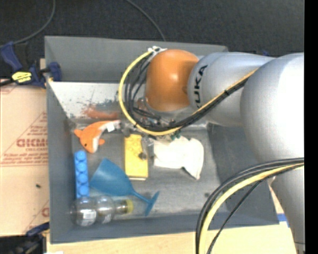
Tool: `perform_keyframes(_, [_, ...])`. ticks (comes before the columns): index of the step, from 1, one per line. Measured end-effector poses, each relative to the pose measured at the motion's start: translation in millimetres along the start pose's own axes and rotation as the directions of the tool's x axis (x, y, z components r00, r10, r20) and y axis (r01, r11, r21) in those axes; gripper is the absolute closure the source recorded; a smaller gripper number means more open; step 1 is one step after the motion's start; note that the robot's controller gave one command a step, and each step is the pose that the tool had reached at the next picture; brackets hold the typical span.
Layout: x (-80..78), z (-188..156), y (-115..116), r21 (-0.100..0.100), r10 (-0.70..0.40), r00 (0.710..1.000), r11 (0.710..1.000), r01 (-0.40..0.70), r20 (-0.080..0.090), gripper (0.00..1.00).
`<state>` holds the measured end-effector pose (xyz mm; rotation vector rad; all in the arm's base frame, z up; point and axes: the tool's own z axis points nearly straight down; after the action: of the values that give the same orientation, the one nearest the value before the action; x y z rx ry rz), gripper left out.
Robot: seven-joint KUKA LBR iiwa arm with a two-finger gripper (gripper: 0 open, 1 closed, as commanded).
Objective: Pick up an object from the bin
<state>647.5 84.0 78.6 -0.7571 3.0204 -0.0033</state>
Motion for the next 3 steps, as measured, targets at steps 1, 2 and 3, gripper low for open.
perform_keyframes(1, [0.0,0.0,0.0,0.000,0.000,1.000,1.000,0.000,0.000,1.00])
perform_keyframes(2, [0.1,-1.3,0.0,0.000,0.001,1.000,1.000,-0.001,0.001,1.00])
perform_keyframes(3, [1.6,-8.3,0.4,-0.002,0.002,1.000,1.000,-0.002,-0.005,1.00])
